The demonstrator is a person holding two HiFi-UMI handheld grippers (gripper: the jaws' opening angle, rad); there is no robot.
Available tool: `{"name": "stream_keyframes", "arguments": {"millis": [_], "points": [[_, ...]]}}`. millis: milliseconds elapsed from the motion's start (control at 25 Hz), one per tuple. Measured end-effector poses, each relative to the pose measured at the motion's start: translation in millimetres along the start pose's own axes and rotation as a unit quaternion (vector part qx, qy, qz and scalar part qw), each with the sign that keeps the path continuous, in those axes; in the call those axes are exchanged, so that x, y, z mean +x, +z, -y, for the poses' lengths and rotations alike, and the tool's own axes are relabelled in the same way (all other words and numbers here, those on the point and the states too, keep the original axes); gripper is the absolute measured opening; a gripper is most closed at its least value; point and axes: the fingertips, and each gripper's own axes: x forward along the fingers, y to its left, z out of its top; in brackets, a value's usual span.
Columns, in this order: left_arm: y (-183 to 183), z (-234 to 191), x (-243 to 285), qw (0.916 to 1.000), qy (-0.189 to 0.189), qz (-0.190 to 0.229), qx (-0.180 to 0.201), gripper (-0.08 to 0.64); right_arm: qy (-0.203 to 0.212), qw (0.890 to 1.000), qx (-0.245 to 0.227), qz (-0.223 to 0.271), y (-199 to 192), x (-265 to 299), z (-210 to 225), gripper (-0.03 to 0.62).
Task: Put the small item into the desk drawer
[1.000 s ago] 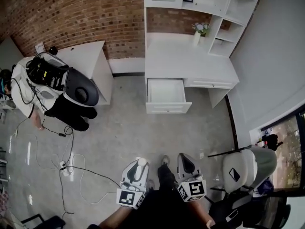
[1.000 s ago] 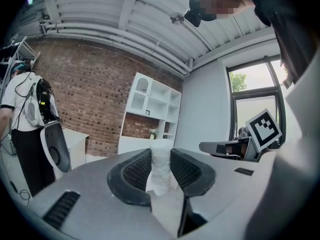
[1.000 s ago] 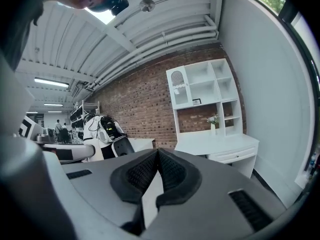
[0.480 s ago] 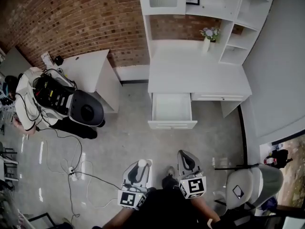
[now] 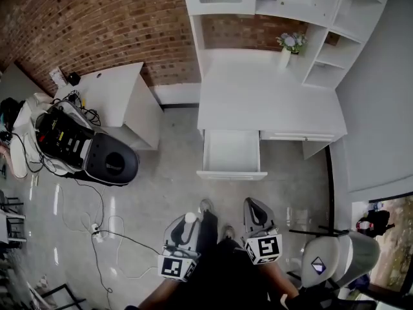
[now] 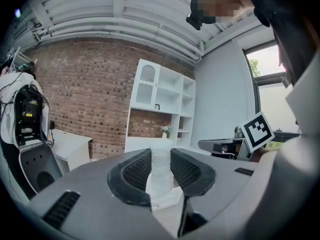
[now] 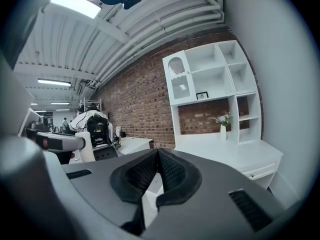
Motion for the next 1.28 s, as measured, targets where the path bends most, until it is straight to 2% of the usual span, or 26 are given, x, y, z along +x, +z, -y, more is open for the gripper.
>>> {"name": "stream_keyframes", "arguments": {"millis": [160, 360, 600, 760, 1040, 1280], "points": [[2.0, -20.6, 41.7, 0.9999, -0.013, -0.001, -0.009, 0.131, -0.021, 1.000, 0.001, -0.006, 0.6, 31.6, 18.5, 0.014], [10.5, -56.5, 96.8, 0.9982, -0.059, 0.001, 0.013, 0.132, -0.051, 0.999, -0.001, 0.000, 19.3, 81.2, 33.6, 0.014], [38.1, -92.4, 154.4, 0.9943, -0.106, 0.008, 0.009, 0.132, -0.086, 0.996, 0.005, -0.011, 42.5, 137.4, 42.4, 0.014], [29.1, -108.9, 186.9, 0.9902, -0.135, -0.027, 0.024, 0.132, -0.101, 0.995, 0.001, -0.020, 45.9, 163.0, 51.5, 0.014], [2.7, -118.9, 227.5, 0.9812, -0.162, -0.088, 0.058, 0.132, -0.093, 0.995, -0.001, -0.030, 44.3, 199.5, 68.5, 0.014], [-15.5, -115.9, 264.1, 0.9750, -0.155, -0.126, 0.097, 0.132, -0.054, 0.998, -0.001, -0.029, 39.6, 234.0, 92.4, 0.014]]}}
